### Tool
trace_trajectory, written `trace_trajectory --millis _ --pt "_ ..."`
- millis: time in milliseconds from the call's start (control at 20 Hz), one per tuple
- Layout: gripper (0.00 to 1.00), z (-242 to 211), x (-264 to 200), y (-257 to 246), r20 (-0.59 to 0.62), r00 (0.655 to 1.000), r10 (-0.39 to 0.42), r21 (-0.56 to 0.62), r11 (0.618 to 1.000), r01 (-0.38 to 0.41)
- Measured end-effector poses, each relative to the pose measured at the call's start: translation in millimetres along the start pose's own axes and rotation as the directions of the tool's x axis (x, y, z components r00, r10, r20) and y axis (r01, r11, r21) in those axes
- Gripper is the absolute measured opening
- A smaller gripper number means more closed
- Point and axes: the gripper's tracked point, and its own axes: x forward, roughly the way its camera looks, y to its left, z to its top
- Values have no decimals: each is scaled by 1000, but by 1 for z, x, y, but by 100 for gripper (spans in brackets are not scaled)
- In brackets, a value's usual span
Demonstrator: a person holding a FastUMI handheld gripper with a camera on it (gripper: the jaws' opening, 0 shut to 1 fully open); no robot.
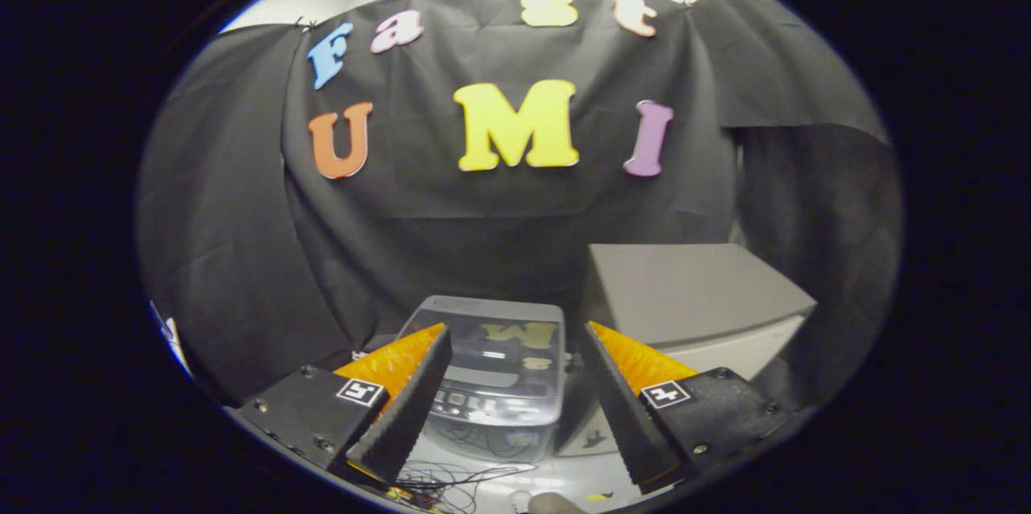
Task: Put the clothes into the washing machine and then close the washing machine lid.
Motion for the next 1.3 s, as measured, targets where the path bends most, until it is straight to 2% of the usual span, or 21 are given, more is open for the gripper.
trace_trajectory --millis 200,350,600,950,1300 --pt "100 -20 -73 -72 55 994 -90 21 996 89" --pt "100 -50 -126 -117 55 988 -141 13 990 141" --pt "100 -102 -207 -179 44 975 -219 87 973 215" --pt "100 -146 -271 -228 105 972 -212 46 977 208" --pt "100 -176 -314 -248 96 974 -207 85 976 199"
